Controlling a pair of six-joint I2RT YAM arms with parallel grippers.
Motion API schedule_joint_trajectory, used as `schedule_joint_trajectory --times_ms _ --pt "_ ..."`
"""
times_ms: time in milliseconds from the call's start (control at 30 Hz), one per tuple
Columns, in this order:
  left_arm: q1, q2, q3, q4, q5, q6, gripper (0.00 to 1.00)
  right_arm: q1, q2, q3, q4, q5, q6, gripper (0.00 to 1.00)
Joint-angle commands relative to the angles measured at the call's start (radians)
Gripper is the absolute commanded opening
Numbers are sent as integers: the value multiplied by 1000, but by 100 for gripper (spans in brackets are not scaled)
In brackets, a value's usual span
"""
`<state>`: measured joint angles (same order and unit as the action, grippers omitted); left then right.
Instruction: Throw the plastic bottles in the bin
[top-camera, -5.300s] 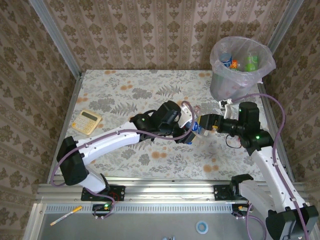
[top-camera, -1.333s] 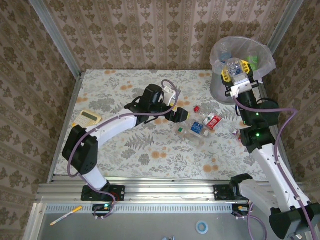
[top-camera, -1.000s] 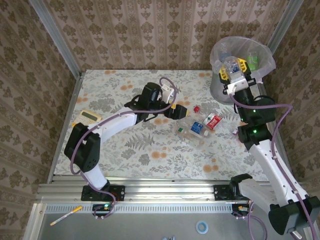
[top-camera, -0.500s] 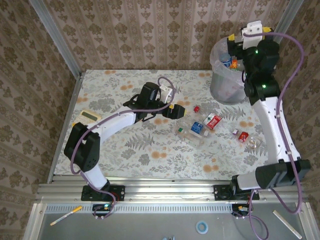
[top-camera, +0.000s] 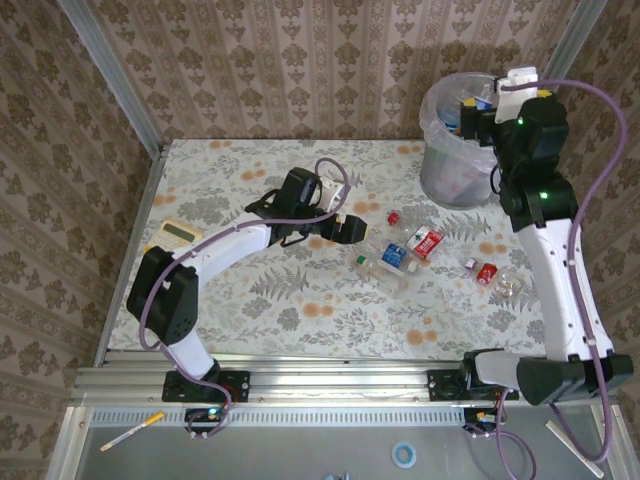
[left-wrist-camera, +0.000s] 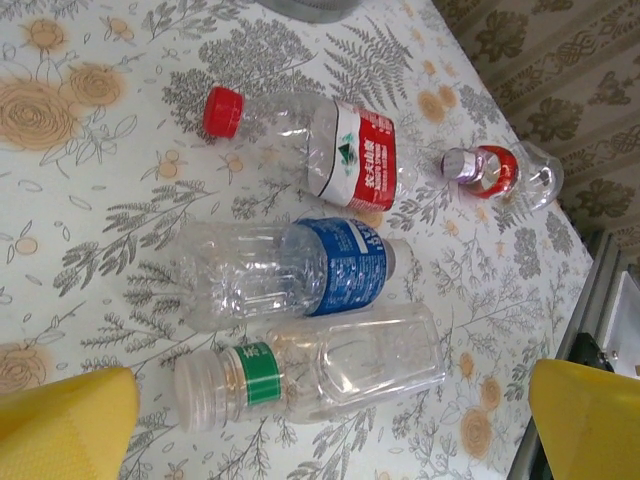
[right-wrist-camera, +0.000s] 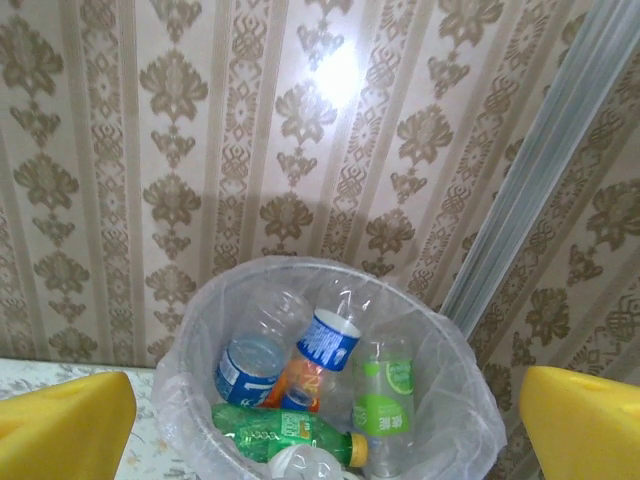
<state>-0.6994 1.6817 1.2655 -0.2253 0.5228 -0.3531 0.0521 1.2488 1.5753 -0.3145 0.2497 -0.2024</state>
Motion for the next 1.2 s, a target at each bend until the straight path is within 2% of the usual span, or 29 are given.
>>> schedule_joint_trajectory --times_ms 0,167,400,633,867,1000,1167 --pt "-7 -37 -12 -67 -23 -3 100 -1 -28 13 -72 -52 61 100" --pt "-37 -39 -13 -135 -60 35 100 -1 -60 26 -169 -155 120 100" --pt "-117 -14 14 -213 -87 179 100 -1 -76 19 -313 -292 216 100" --pt "-141 68 99 -318 -73 298 100 -1 -107 -50 -351 -344 270 100" --pt "-147 161 179 -386 -110 389 100 -1 -159 -132 -368 -383 292 100" --pt "-147 202 210 -438 -114 497 100 -1 -185 -169 -378 -401 303 100" --pt "-145 203 194 -425 -120 687 100 -1 -211 -212 -390 -433 323 100"
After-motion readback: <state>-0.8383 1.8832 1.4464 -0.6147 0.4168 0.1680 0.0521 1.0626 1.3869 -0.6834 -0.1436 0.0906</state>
